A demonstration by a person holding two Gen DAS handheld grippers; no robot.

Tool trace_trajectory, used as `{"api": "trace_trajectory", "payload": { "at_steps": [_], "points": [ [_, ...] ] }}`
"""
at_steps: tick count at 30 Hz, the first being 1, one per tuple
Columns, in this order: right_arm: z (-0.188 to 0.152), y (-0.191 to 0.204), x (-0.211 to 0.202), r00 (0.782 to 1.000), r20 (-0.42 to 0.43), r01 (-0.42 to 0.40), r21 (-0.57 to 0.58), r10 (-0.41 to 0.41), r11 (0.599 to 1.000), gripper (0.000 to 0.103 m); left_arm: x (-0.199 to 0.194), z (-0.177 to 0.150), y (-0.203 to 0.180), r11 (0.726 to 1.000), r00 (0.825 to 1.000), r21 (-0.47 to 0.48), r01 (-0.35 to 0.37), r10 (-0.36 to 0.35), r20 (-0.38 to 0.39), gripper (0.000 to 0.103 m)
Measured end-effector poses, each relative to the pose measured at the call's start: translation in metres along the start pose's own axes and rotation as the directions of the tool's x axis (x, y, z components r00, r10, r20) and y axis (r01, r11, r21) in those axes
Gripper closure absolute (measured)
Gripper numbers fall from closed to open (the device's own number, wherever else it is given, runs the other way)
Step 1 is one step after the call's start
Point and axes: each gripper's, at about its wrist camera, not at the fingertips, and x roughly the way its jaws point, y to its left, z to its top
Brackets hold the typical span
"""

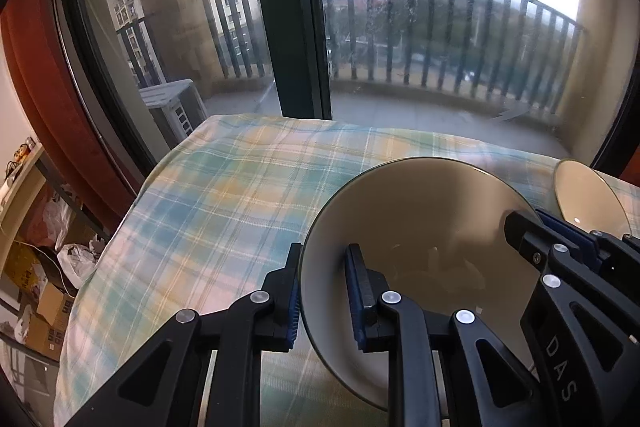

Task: Organize plates and bowls
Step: 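Close both grippers on the rim of the cream bowl, then lift the cream bowl with both grippers and carry it toward the plate stack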

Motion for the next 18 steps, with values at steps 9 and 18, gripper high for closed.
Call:
{"api": "trace_trajectory", "payload": {
  "at_steps": [9,18],
  "points": [
    [-0.013,-0.010,-0.039,0.999,0.033,0.002,0.004,-0.002,1.000,0.087,-0.031,-0.009,-0.006,1.000,0.999,0.005,0.008,-0.008,0.034,0.085],
    [-0.025,-0.022,-0.085,0.997,0.074,0.005,0.008,-0.006,1.000,0.087,-0.073,-0.022,-0.013,1.000,0.997,0.013,0.024,-0.025,0.077,0.085]
  ]
}}
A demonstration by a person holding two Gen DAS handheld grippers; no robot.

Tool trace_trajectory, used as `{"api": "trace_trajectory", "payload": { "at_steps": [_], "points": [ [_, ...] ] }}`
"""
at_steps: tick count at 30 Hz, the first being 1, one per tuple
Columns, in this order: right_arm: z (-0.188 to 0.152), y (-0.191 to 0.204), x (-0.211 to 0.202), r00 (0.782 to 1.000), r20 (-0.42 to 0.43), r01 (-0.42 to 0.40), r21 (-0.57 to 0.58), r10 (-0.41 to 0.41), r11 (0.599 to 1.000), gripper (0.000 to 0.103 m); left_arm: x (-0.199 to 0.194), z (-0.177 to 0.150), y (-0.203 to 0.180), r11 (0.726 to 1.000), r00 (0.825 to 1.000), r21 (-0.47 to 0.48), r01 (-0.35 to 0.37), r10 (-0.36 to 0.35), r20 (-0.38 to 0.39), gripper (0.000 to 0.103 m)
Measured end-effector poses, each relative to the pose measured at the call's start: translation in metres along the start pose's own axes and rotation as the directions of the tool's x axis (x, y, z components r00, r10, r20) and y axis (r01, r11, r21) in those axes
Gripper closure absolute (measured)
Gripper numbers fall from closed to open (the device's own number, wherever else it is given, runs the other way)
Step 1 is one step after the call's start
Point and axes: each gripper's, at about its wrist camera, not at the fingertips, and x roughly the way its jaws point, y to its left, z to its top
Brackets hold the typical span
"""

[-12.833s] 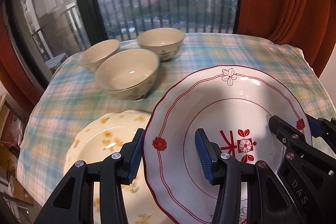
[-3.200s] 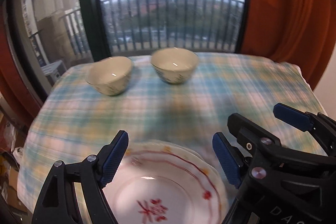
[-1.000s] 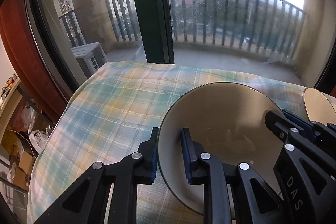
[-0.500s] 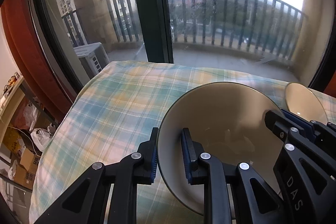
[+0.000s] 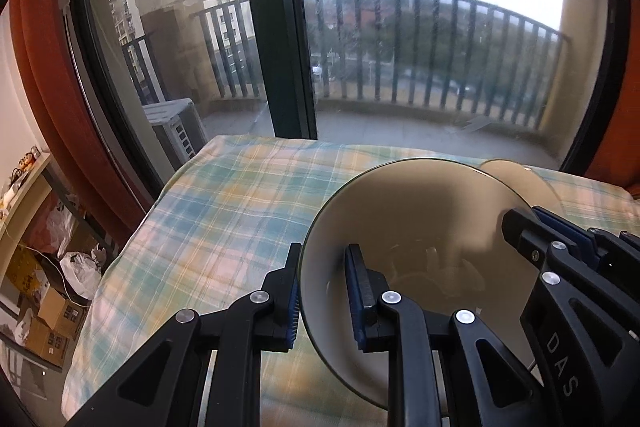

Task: Organize plates and bowls
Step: 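Lift the cream bowl with both grippers and carry it toward the plate stack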

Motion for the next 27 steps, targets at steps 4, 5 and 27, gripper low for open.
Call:
{"api": "trace_trajectory", "payload": {
  "at_steps": [4,5,27],
  "points": [
    [-0.006,-0.007,-0.023,1.000,0.018,0.004,0.006,-0.004,1.000,0.087,-0.020,-0.006,-0.005,1.000,1.000,0.006,0.006,-0.006,0.020,0.085],
    [-0.007,-0.009,-0.028,1.000,0.023,0.006,0.007,-0.006,1.000,0.087,-0.025,-0.009,-0.007,1.000,1.000,0.007,0.008,-0.009,0.024,0.085],
    [-0.074,-0.073,-0.130,0.996,0.082,0.039,0.063,-0.045,0.997,0.087,-0.104,-0.061,-0.062,0.984,0.987,0.105,0.146,-0.152,0.044,0.085]
  ]
}}
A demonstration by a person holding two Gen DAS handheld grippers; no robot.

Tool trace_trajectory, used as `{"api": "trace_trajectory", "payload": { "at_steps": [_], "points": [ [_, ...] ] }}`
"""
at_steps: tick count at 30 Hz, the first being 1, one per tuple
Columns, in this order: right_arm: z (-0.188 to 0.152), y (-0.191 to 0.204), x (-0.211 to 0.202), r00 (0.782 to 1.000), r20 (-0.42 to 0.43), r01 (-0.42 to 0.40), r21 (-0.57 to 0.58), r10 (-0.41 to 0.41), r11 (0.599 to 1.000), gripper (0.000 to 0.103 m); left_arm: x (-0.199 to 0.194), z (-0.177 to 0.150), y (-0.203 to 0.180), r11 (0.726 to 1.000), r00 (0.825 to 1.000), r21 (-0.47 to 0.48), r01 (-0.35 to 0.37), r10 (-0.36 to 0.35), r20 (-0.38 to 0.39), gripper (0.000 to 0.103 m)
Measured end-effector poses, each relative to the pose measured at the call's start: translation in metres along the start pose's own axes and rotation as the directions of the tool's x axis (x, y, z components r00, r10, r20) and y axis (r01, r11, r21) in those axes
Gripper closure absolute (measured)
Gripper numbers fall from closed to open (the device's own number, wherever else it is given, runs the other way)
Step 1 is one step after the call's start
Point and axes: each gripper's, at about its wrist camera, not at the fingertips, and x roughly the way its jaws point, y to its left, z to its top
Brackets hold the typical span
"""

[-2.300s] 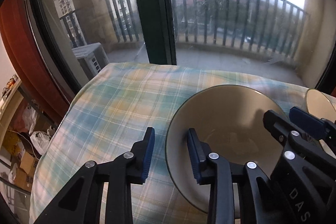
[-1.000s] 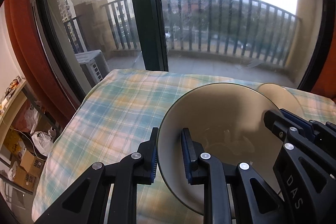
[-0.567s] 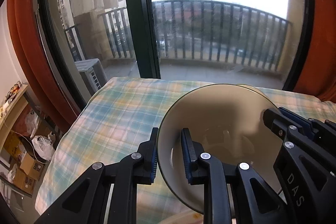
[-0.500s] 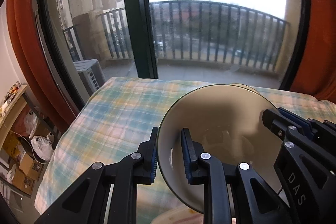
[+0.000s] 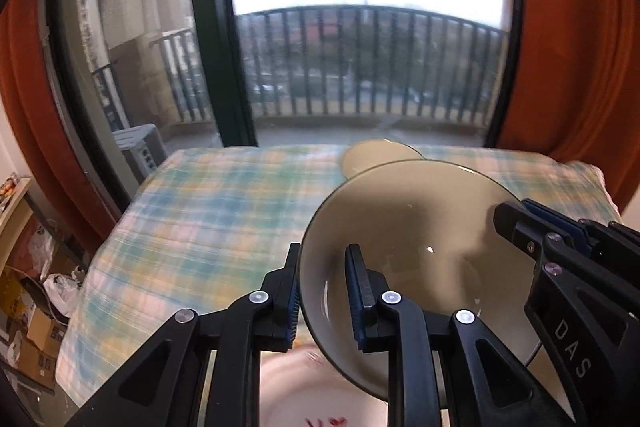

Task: Organize plates and bowls
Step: 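Lift the cream bowl with both grippers and carry it toward the plate stack, then lower the cream bowl onto the first bowl and open both grippers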

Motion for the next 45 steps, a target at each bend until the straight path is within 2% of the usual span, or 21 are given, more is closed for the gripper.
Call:
{"api": "trace_trajectory", "payload": {
  "at_steps": [8,14,21,25,31,45],
  "points": [
    [-0.032,-0.030,-0.026,0.999,-0.002,0.044,0.002,-0.044,0.999,0.087,-0.021,-0.018,-0.033,0.996,0.996,0.046,0.082,-0.083,0.019,0.085],
    [-0.051,-0.054,-0.036,0.999,-0.015,0.035,0.062,-0.034,0.997,0.087,-0.029,-0.028,-0.054,0.989,0.993,0.096,0.114,-0.117,0.030,0.085],
    [-0.065,-0.071,-0.050,0.998,-0.013,0.061,0.072,-0.061,0.996,0.087,-0.027,-0.039,-0.071,0.978,0.986,0.126,0.164,-0.164,-0.012,0.085],
    [-0.078,-0.081,-0.056,0.997,-0.027,0.077,0.073,-0.076,0.994,0.087,-0.028,-0.046,-0.081,0.968,0.977,0.131,0.215,-0.212,-0.038,0.085],
    [-0.095,-0.093,-0.063,0.995,-0.049,0.087,0.087,-0.083,0.992,0.087,-0.028,-0.056,-0.096,0.957,0.967,0.143,0.254,-0.247,-0.066,0.085],
    [-0.126,-0.113,-0.066,0.992,-0.090,0.102,0.134,-0.090,0.986,0.087,-0.012,-0.091,-0.121,0.935,0.947,0.192,0.298,-0.264,-0.183,0.084]
  ]
}}
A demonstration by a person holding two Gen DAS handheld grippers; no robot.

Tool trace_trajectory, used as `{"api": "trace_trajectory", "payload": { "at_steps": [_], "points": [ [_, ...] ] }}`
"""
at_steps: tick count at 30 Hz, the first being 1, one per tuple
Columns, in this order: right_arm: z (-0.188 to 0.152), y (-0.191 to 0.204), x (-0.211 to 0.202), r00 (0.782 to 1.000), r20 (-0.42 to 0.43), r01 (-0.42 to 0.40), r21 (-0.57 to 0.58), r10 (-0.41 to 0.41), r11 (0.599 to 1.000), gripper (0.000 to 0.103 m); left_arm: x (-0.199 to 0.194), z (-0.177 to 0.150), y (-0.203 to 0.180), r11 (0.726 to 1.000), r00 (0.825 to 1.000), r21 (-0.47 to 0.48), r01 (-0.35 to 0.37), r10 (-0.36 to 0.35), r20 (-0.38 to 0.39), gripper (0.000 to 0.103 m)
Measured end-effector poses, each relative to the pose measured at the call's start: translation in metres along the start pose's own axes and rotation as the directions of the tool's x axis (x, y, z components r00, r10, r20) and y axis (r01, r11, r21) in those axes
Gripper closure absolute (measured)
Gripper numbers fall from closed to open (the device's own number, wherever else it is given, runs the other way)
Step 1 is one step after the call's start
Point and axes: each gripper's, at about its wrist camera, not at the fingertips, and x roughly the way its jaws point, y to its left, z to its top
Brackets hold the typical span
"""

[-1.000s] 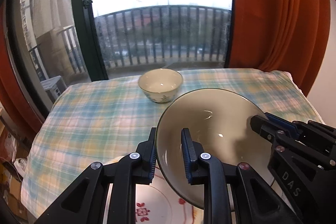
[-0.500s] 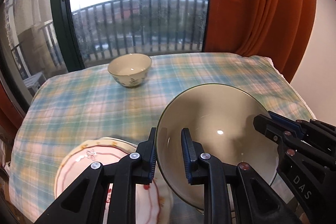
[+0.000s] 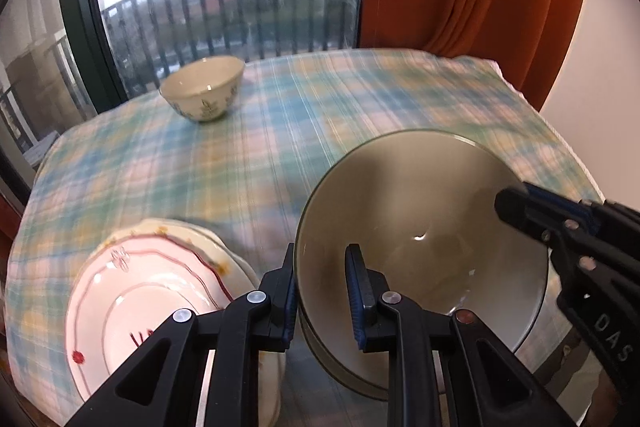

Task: Organize plates and bowls
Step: 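Lower the cream bowl onto the first bowl and open both grippers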

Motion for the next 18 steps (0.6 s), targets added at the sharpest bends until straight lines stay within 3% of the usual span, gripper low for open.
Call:
{"api": "trace_trajectory", "payload": {
  "at_steps": [10,18],
  "points": [
    [-0.018,-0.004,0.020,0.996,-0.080,-0.037,0.035,0.040,0.999,0.087,0.002,-0.007,0.002,1.000,1.000,-0.012,-0.029,0.029,0.006,0.084],
    [-0.024,-0.003,0.021,0.997,-0.065,-0.029,0.032,0.031,0.999,0.087,0.007,-0.013,-0.002,0.999,0.999,-0.007,-0.045,0.045,0.026,0.083]
  ]
}}
